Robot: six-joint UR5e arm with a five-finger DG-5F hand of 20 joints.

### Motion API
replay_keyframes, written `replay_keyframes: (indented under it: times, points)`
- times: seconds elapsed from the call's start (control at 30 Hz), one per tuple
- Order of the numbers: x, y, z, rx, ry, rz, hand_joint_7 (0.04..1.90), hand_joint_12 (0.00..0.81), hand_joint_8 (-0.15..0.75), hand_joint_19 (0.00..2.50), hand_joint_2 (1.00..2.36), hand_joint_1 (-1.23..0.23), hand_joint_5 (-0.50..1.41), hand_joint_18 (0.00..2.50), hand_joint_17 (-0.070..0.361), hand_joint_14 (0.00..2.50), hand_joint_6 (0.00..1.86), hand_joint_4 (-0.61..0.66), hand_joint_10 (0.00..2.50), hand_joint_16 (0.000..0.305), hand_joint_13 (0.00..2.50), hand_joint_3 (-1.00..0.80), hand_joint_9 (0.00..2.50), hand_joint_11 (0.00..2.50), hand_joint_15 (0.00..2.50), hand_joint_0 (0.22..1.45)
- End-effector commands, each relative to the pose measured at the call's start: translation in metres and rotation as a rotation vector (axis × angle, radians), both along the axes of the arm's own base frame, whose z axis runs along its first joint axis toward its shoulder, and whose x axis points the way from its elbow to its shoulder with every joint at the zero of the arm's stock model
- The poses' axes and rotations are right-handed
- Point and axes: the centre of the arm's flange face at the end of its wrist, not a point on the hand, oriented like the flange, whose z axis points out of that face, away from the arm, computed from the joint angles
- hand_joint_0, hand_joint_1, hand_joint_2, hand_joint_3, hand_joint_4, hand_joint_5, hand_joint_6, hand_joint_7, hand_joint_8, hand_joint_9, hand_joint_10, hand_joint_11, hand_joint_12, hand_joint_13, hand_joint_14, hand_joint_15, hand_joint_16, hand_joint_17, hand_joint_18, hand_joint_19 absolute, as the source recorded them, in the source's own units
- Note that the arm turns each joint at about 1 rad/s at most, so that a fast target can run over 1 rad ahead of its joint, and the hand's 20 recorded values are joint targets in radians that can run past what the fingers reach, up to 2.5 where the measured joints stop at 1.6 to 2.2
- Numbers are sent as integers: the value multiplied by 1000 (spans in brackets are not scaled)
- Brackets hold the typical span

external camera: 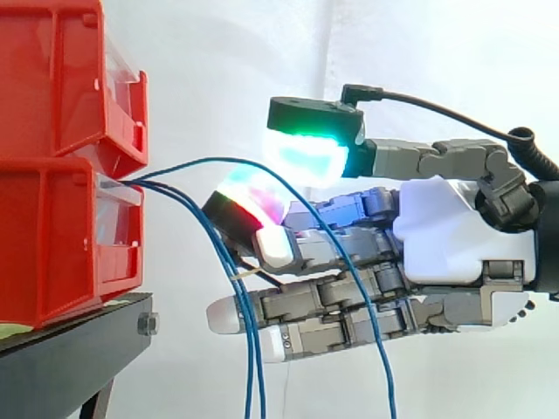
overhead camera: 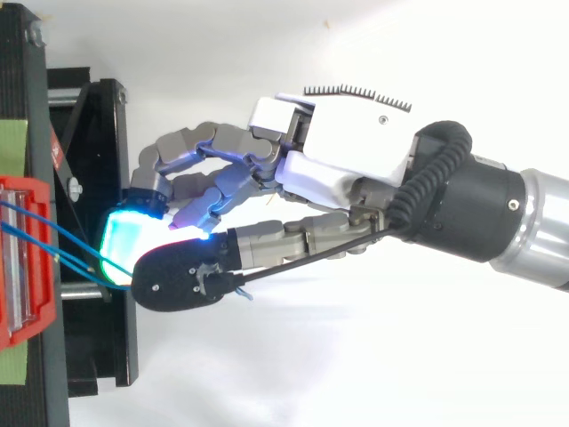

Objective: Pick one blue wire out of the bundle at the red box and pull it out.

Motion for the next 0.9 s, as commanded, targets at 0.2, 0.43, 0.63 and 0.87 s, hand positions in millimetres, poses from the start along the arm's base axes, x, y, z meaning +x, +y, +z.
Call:
replay_keyframes:
  times: [0.2, 0.43, 0.63, 0.87]
  points:
    - [0, 0, 0, 0, -1, -1, 1140, 399, 285, 406, 1002, -602, -118, 258, 141, 9, 699, 205, 18, 63, 419, -468, 917, 534, 236, 467]
    - [0, 0, 0, 0, -1, 1, 1079, 412, 292, 384, 1000, -748, -137, 285, 147, 9, 783, 219, 18, 66, 437, -500, 933, 572, 233, 433]
    - [0, 1, 0, 0, -1, 3, 1052, 402, 280, 368, 1000, -853, -158, 292, 141, 9, 834, 226, 21, 63, 433, -500, 912, 612, 235, 459]
    - [0, 0, 0, -3, 0, 1, 1051, 377, 261, 367, 1000, -853, -163, 276, 130, 10, 860, 202, 20, 58, 429, -500, 901, 629, 237, 527]
